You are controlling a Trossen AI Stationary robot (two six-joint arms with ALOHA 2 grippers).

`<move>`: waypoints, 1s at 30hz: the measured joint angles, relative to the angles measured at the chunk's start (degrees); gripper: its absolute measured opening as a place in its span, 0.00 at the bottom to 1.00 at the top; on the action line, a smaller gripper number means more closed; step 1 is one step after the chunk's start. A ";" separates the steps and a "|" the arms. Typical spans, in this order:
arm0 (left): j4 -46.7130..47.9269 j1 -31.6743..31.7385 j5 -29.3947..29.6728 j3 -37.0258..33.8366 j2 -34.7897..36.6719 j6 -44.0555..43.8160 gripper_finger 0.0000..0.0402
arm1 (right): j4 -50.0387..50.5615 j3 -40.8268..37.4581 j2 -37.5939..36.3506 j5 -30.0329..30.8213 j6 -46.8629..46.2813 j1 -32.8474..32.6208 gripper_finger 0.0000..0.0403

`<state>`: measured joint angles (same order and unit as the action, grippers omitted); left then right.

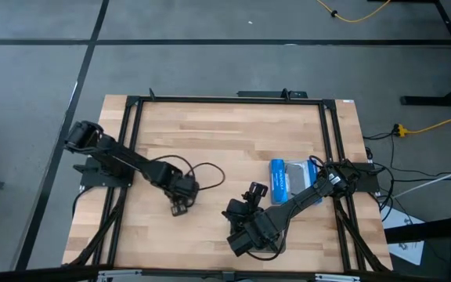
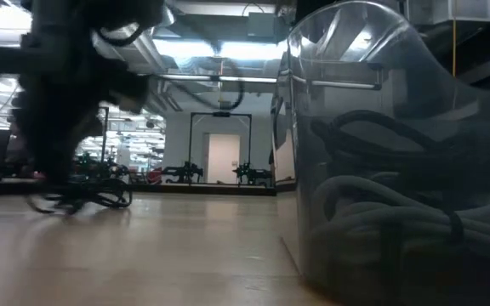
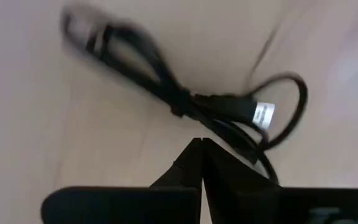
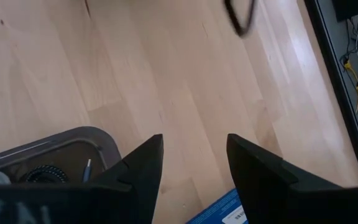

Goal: Pick and place USB-C Cables
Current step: Put the black charger cable into the black bin

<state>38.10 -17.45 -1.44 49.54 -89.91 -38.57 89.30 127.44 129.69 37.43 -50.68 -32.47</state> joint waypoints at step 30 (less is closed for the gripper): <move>-15.93 5.68 0.22 5.46 -7.83 12.45 0.00 | -0.18 0.00 -0.02 0.00 -0.25 0.11 0.45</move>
<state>22.17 -11.77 -1.21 55.01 -97.74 -26.12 89.12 127.44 129.67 37.43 -50.93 -32.36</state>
